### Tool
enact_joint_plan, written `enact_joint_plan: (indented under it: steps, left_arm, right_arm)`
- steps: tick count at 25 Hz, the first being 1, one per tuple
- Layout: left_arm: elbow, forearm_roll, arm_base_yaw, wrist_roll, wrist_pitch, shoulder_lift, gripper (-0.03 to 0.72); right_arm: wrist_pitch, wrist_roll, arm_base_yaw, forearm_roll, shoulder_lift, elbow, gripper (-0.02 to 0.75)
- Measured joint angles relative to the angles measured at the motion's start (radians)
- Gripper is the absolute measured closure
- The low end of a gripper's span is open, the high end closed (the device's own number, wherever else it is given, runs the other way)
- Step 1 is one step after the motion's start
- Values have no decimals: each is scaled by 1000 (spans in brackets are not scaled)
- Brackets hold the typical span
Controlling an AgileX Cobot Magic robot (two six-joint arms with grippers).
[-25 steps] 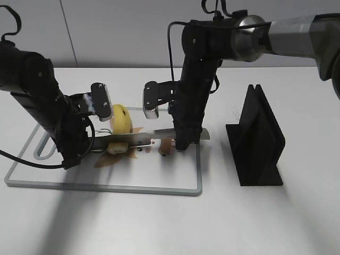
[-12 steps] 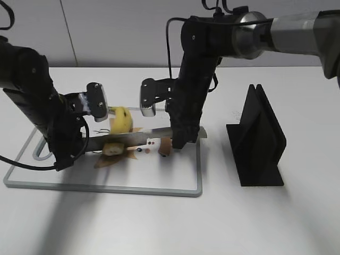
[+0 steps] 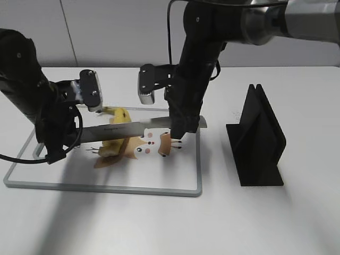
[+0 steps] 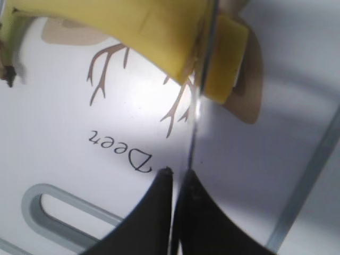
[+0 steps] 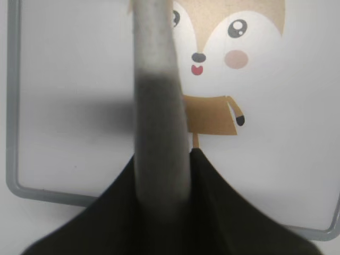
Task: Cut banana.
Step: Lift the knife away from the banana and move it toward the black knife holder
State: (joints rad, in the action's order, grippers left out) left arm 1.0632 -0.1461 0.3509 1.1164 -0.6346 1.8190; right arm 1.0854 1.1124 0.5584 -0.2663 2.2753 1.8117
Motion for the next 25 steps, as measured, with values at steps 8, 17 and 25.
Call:
enact_joint_plan:
  steps: [8,17,25]
  left_arm:
    - [0,7,4,0,-36,-48,680]
    - [0,42,7,0,-70,-178,675]
    - [0,44,9,4,-110,-297,535]
  right_arm:
    - [24,0,0,-6,-47,-1,552]
    - [55,-2,3,-15,-147,-1,554]
    - [89,25,5,-39,-234,-1,566]
